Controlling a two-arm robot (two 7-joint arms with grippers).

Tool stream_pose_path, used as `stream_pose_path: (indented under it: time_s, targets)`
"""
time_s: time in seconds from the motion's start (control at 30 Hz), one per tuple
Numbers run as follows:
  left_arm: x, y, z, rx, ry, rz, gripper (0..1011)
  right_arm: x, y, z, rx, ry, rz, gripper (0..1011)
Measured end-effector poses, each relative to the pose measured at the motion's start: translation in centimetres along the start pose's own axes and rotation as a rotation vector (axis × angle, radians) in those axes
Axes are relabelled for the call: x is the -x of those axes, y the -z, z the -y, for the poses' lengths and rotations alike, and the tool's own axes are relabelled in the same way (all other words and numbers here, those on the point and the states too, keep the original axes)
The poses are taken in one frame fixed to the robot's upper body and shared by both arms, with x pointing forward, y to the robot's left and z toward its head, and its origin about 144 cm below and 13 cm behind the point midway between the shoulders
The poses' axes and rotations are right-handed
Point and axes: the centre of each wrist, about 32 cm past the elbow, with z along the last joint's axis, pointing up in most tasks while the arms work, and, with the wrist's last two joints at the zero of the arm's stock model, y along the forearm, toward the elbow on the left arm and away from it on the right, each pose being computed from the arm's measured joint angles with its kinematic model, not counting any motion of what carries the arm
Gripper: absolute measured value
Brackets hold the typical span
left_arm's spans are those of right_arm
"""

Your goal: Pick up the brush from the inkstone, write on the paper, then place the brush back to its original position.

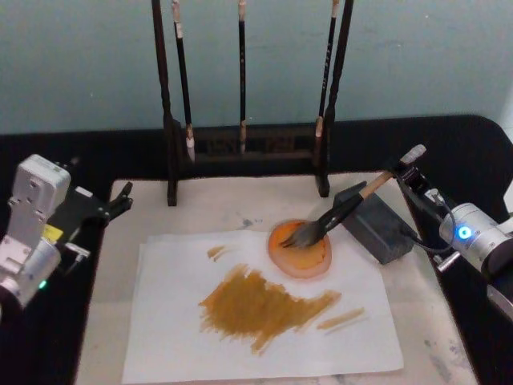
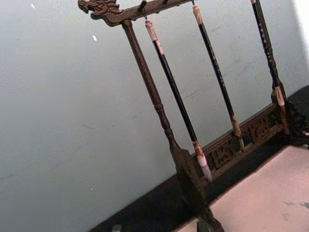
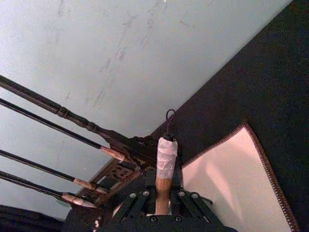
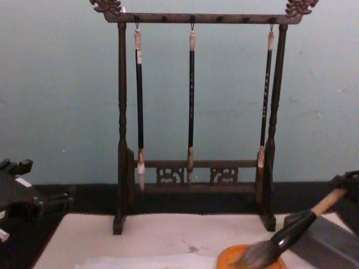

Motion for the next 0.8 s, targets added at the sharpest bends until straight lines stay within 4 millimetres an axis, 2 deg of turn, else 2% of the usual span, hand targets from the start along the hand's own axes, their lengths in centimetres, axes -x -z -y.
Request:
stream_pose_path:
  time_s: [0.4, 0.8]
  targets:
    - [0.0, 0.0, 0.0, 0.000, 0.000, 0.000, 1010, 0.5, -0.2, 0.0, -0.020, -0.030, 0.015, 158]
    - [0.0, 0.0, 0.0, 0.000, 0.000, 0.000, 1010, 2.2, -1.1, 0.3, -0.050, -0.129, 0.088, 158]
